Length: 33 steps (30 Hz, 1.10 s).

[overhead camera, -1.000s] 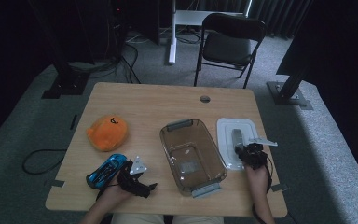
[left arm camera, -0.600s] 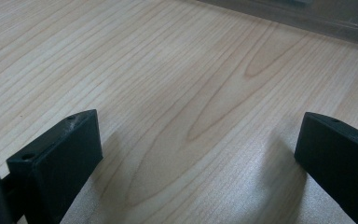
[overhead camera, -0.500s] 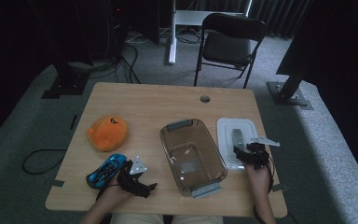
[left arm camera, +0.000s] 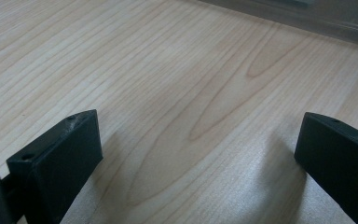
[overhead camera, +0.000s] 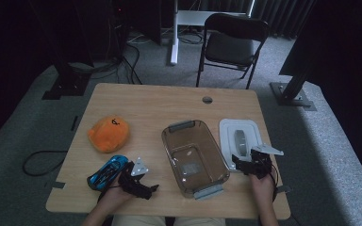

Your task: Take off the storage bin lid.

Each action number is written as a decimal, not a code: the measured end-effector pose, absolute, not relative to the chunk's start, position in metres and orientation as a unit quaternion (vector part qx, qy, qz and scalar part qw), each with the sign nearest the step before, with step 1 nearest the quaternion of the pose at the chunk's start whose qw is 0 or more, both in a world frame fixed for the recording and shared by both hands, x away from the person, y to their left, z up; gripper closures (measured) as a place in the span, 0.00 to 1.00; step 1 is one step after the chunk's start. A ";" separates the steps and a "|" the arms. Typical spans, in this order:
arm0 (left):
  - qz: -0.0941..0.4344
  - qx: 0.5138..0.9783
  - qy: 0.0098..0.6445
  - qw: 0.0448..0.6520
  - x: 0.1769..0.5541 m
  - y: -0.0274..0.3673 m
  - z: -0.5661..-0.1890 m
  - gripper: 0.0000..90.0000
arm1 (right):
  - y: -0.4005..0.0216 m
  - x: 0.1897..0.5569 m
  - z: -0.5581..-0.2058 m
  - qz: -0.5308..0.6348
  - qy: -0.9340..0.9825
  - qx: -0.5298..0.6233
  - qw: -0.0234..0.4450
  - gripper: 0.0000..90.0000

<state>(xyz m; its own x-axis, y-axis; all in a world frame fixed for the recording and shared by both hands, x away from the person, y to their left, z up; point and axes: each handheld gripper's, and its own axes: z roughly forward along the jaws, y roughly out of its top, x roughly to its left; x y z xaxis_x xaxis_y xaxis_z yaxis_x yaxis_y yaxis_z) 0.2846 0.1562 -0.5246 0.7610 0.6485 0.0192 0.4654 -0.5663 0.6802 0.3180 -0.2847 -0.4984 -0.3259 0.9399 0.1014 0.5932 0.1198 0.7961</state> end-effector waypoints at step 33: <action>0.159 0.860 0.367 0.316 0.299 0.128 -0.507 0.01 | -0.254 0.305 -0.503 0.405 0.756 0.475 0.198 0.13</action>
<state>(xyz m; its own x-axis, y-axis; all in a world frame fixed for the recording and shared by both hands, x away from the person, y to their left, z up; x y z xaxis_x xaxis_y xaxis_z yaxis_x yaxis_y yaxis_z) 0.2993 0.1278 -0.5071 0.6796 0.7324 0.0410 0.5322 -0.5308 0.6596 0.3051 -0.2542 -0.5033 -0.4706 0.8781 0.0864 0.5577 0.2202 0.8003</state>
